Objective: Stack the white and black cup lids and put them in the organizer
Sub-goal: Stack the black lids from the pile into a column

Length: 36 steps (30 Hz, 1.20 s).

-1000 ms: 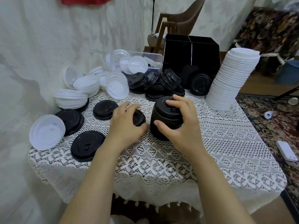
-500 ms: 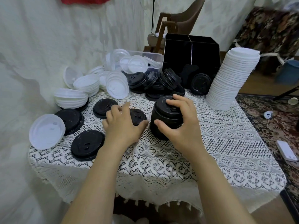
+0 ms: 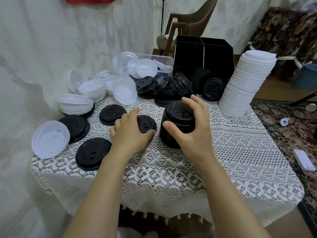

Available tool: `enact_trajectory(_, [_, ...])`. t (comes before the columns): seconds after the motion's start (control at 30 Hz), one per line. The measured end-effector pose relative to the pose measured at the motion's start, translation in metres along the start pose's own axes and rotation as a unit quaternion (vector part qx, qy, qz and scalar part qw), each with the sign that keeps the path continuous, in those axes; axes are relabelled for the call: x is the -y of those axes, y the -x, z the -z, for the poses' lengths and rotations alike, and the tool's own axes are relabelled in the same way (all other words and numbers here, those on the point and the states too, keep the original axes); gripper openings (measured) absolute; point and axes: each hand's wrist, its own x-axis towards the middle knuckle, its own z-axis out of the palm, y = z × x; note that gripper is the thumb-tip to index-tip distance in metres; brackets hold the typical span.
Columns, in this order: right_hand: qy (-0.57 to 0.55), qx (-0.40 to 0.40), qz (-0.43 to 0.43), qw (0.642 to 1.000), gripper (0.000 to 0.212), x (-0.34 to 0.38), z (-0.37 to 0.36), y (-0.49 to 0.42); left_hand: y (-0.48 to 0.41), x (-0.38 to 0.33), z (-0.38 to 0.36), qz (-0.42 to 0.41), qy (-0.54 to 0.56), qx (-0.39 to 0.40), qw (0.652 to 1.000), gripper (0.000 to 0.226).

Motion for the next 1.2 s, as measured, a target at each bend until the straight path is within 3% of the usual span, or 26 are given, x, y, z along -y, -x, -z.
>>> enact_trajectory(0.17, [-0.027,-0.024,-0.031,0.999,0.077,0.002,-0.003,0.000,-0.001,0.001,0.006,-0.034,0.151,-0.084,0.984,0.073])
enact_trajectory(0.3, [-0.043,-0.038,-0.045,0.997,0.063,0.002,-0.005,-0.001,0.008,-0.015,0.018,-0.107,0.291,-0.169,0.936,0.054])
enact_trajectory(0.43, [-0.050,-0.051,-0.050,0.996,0.064,0.002,-0.008,0.000,0.023,-0.039,0.030,-0.175,0.402,-0.141,0.887,0.052])
enact_trajectory(0.53, [-0.064,-0.056,-0.054,0.995,0.067,0.004,-0.008,-0.001,0.033,-0.055,0.030,-0.218,0.402,-0.086,0.885,0.059])
enact_trajectory(0.67, [-0.103,-0.066,-0.057,0.991,0.075,0.003,-0.008,0.001,0.039,-0.065,0.019,-0.229,0.344,-0.032,0.910,0.068])
enact_trajectory(1.07, [-0.096,-0.029,-0.059,0.993,0.075,0.001,-0.005,0.003,0.035,-0.067,0.010,-0.199,0.289,0.003,0.936,0.059])
enact_trajectory(1.2, [-0.096,-0.027,-0.051,0.994,0.088,0.001,-0.005,0.003,0.033,-0.063,0.009,-0.187,0.310,0.025,0.932,0.061])
